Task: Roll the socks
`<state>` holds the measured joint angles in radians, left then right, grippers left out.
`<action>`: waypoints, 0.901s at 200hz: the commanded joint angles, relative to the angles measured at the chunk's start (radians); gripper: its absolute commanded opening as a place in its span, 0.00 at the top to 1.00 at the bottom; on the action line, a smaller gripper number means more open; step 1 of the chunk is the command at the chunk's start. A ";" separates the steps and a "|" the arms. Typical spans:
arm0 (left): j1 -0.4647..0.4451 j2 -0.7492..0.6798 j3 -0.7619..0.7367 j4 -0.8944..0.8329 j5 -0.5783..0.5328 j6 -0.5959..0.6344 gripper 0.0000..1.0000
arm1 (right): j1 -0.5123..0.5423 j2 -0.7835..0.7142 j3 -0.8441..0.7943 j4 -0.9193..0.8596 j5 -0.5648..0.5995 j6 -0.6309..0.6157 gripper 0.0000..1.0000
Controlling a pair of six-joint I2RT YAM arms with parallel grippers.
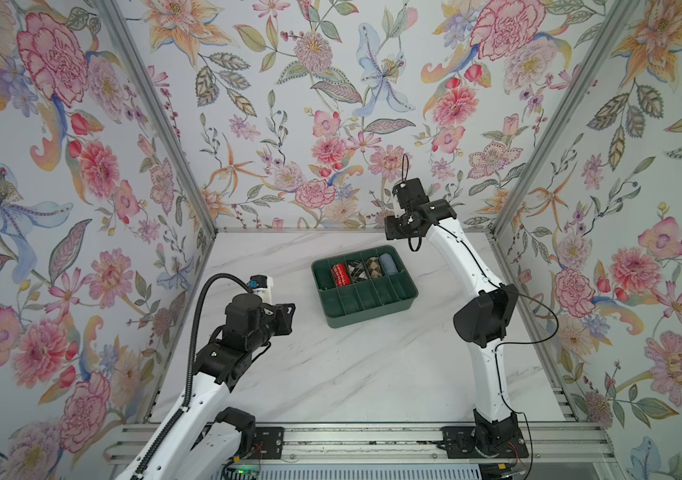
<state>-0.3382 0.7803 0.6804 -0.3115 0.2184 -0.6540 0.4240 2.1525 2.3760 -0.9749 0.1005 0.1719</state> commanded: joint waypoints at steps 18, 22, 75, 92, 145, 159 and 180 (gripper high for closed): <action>0.011 -0.021 -0.021 0.089 -0.018 0.055 0.73 | -0.059 -0.348 -0.407 0.210 -0.061 0.017 0.44; 0.011 -0.021 -0.023 0.097 -0.016 0.059 0.73 | -0.070 -0.396 -0.484 0.247 -0.067 0.020 0.44; 0.011 -0.020 -0.062 0.201 0.017 0.083 0.69 | -0.296 -0.993 -1.371 0.805 -0.051 0.055 0.34; 0.011 -0.010 -0.069 0.237 0.035 0.095 0.68 | -0.340 -1.119 -1.570 0.910 0.021 0.031 0.34; 0.011 0.035 -0.074 0.317 -0.035 0.153 0.62 | -0.366 -1.194 -1.915 1.211 0.138 -0.019 0.34; 0.011 0.048 -0.076 0.325 -0.064 0.167 0.58 | -0.373 -1.167 -1.979 1.322 0.145 -0.013 0.34; 0.011 0.066 -0.077 0.326 -0.121 0.188 0.38 | -0.389 -1.107 -2.058 1.506 0.145 -0.011 0.34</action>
<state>-0.3382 0.8303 0.6216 -0.0196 0.1799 -0.5068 0.0528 0.9939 0.3843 0.2382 0.2085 0.1738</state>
